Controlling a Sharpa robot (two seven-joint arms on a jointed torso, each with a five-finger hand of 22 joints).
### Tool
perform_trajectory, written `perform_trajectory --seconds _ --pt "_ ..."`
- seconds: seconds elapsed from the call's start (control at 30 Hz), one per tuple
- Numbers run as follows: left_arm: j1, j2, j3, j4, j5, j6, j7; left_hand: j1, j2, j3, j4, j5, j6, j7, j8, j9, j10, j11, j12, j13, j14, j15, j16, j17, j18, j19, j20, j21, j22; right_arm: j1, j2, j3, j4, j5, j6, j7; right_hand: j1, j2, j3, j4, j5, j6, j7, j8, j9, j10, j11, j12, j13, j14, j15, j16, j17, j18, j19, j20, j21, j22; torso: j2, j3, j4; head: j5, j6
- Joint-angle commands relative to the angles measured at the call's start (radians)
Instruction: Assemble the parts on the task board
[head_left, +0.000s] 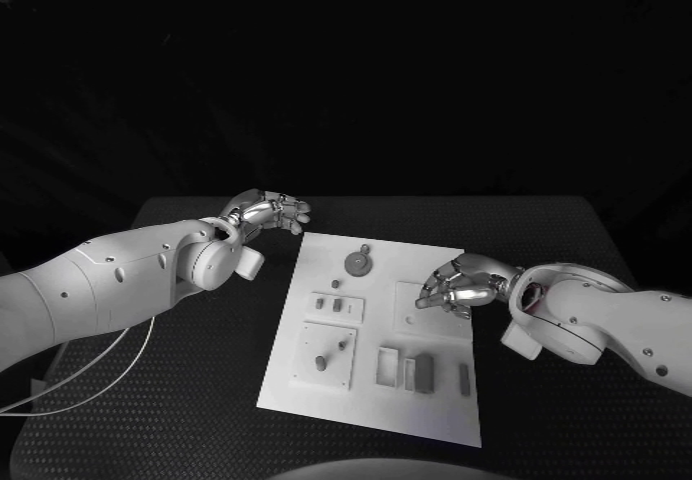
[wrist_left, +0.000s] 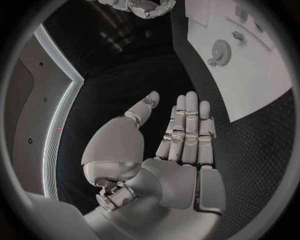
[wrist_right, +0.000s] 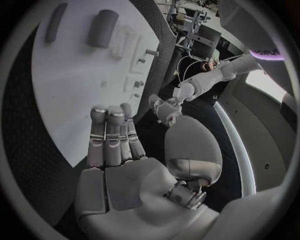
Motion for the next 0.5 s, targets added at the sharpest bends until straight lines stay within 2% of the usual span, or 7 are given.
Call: perform_trajectory --seconds 0.03,0.1,0.17,0.2,0.33,0.47,0.5 --pt "0.000 0.002 0.000 -0.005 0.008 0.015 0.008 -0.005 -0.002 0.000 0.006 -0.003 -0.006 0.003 0.004 -0.001 -0.008 -0.001 0.004 0.000 0.005 0.002 -0.005 0.001 0.001 0.007 0.003 -0.004 0.001 -0.001 -0.018 -0.010 0.023 0.051 0.143 -0.146 -0.036 0.011 -0.006 0.009 -0.001 0.023 -0.003 0.003 0.006 0.024 -0.005 0.101 0.281 0.005 -0.007 0.099 0.028 0.014 0.022 -0.020 0.046 0.025 -0.005 0.0061 -0.0044 -0.005 -0.006" --pt "0.000 0.002 0.000 -0.005 0.008 0.014 0.008 -0.005 -0.002 0.000 0.006 -0.003 -0.006 0.003 0.004 -0.001 -0.008 -0.001 0.004 0.000 0.005 0.002 -0.005 0.001 0.001 0.007 0.003 -0.004 0.001 -0.001 -0.035 -0.026 0.038 0.051 0.153 -0.197 -0.056 0.024 -0.005 0.010 -0.003 0.036 -0.010 0.005 0.010 0.025 -0.012 0.129 0.306 -0.002 -0.014 0.139 0.025 0.014 0.028 -0.033 0.069 0.024 -0.007 0.0069 -0.0056 -0.007 -0.009" --pt "0.000 0.000 0.000 -0.004 0.008 0.015 0.007 -0.005 -0.002 0.000 0.006 -0.003 -0.006 0.003 0.004 -0.001 -0.008 -0.001 0.004 0.000 0.005 0.002 -0.005 0.001 0.001 0.007 0.003 -0.004 0.001 -0.001 -0.047 -0.036 0.051 0.059 0.160 -0.245 -0.074 0.034 0.000 0.008 -0.002 0.045 -0.015 0.004 0.013 0.027 -0.016 0.146 0.324 -0.008 -0.018 0.165 0.022 0.014 0.030 -0.044 0.085 0.022 -0.007 0.0069 -0.0059 -0.009 -0.011" --pt "0.000 0.000 0.000 -0.004 0.008 0.014 0.007 -0.005 -0.002 0.000 0.006 -0.003 -0.006 0.003 0.004 -0.001 -0.008 -0.001 0.004 0.000 0.005 0.003 -0.005 0.001 0.001 0.007 0.003 -0.004 0.001 -0.001 -0.052 -0.043 0.057 0.059 0.164 -0.258 -0.084 0.037 0.002 0.004 -0.002 0.045 -0.015 0.001 0.014 0.024 -0.017 0.148 0.330 -0.013 -0.019 0.174 0.021 0.014 0.028 -0.048 0.091 0.021 -0.007 0.0056 -0.0060 -0.011 -0.012" --pt "0.000 0.001 0.000 -0.004 0.008 0.015 0.008 -0.006 -0.002 0.000 0.006 -0.003 -0.006 0.003 0.004 -0.001 -0.008 -0.001 0.004 0.000 0.005 0.003 -0.006 0.001 0.001 0.007 0.003 -0.005 0.002 -0.001 -0.065 -0.062 0.076 0.057 0.191 -0.307 -0.109 0.047 0.015 0.002 -0.002 0.047 -0.015 -0.005 0.016 0.024 -0.017 0.150 0.338 -0.020 -0.019 0.189 0.017 0.014 0.024 -0.053 0.100 0.019 -0.006 0.0047 -0.0074 -0.014 -0.015" --pt "0.000 0.002 0.000 -0.001 0.008 0.016 0.007 -0.006 -0.002 0.000 0.006 -0.003 -0.006 0.003 0.004 -0.001 -0.008 -0.001 0.004 0.000 0.005 0.003 -0.006 0.002 0.001 0.007 0.003 -0.005 0.002 -0.001 -0.066 -0.085 0.089 0.043 0.175 -0.330 -0.119 0.047 0.020 0.000 -0.002 0.049 -0.015 -0.007 0.017 0.024 -0.017 0.150 0.341 -0.022 -0.019 0.193 0.016 0.014 0.023 -0.055 0.104 0.018 -0.007 0.0030 -0.0061 -0.020 -0.017" --pt "0.000 0.002 0.000 0.000 0.008 0.015 0.007 -0.006 -0.002 0.000 0.006 -0.003 -0.006 0.003 0.004 -0.001 -0.008 -0.001 0.004 0.000 0.005 0.003 -0.006 0.002 0.001 0.007 0.003 -0.005 0.002 -0.001 -0.065 -0.088 0.091 0.035 0.173 -0.335 -0.119 0.047 0.020 0.000 -0.002 0.049 -0.015 -0.007 0.017 0.024 -0.017 0.150 0.341 -0.022 -0.019 0.193 0.016 0.014 0.023 -0.055 0.104 0.018 -0.007 0.0026 -0.0061 -0.020 -0.017"
